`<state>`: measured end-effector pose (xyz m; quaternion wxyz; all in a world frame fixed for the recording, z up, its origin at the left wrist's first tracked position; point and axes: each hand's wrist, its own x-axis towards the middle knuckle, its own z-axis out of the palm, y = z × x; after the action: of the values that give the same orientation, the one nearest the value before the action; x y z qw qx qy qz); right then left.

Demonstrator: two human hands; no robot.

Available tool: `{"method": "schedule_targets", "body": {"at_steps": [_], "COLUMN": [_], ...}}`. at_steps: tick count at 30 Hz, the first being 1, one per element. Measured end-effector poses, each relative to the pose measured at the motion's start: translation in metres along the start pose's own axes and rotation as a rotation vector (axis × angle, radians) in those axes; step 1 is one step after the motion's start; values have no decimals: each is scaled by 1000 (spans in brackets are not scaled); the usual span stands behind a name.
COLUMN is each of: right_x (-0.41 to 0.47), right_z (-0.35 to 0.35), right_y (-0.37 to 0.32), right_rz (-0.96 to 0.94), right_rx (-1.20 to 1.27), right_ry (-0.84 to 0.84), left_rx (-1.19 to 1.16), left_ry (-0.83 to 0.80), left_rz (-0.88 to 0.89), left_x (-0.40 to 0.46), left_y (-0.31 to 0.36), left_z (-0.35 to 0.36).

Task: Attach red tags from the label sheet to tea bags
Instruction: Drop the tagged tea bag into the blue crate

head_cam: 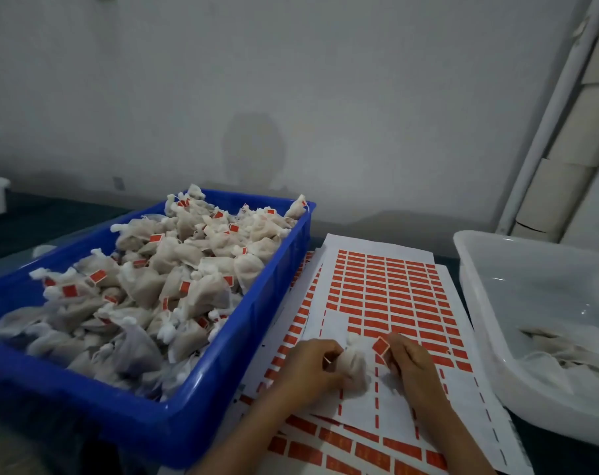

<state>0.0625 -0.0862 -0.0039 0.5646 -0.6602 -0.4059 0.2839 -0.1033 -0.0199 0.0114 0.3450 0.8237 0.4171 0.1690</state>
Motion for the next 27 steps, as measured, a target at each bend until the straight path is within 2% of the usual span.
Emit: {"method": "schedule_targets", "body": {"at_steps": [3,6,8,10,13,15,18,21,24,27], "right_x": [1,7,13,15,13,12,11,11,9,5], "right_z": [-1,-4,-6,-6,-6,-6,-6,-4,-5,-7], "right_y": [-3,3,7,10,14,14,13,12,8,7], "right_rz": [-19,26,61,65,60,45,22,-5,-27,-3], "right_rx": [72,57,84,53,44,29,5,-42,-39,5], "right_ry": [-11,-55,-60,-72,-88,-85,-79,-106,-130,-137], "left_rx": [14,-93,-170,-168,-50,37,156,260,329,312], "left_ry": [83,216,389,607,884,986,984,761,547,512], "left_rz": [14,-51,-79,-29,-22,-124,-359,-619,-667,-651], "left_x": [4,9,12,13,15,14,11,7,9,10], "left_y": [3,8,17,30,45,44,30,20,17,18], "left_z": [1,-8,-22,-43,-85,-113,-139,-147,-140,-138]}}
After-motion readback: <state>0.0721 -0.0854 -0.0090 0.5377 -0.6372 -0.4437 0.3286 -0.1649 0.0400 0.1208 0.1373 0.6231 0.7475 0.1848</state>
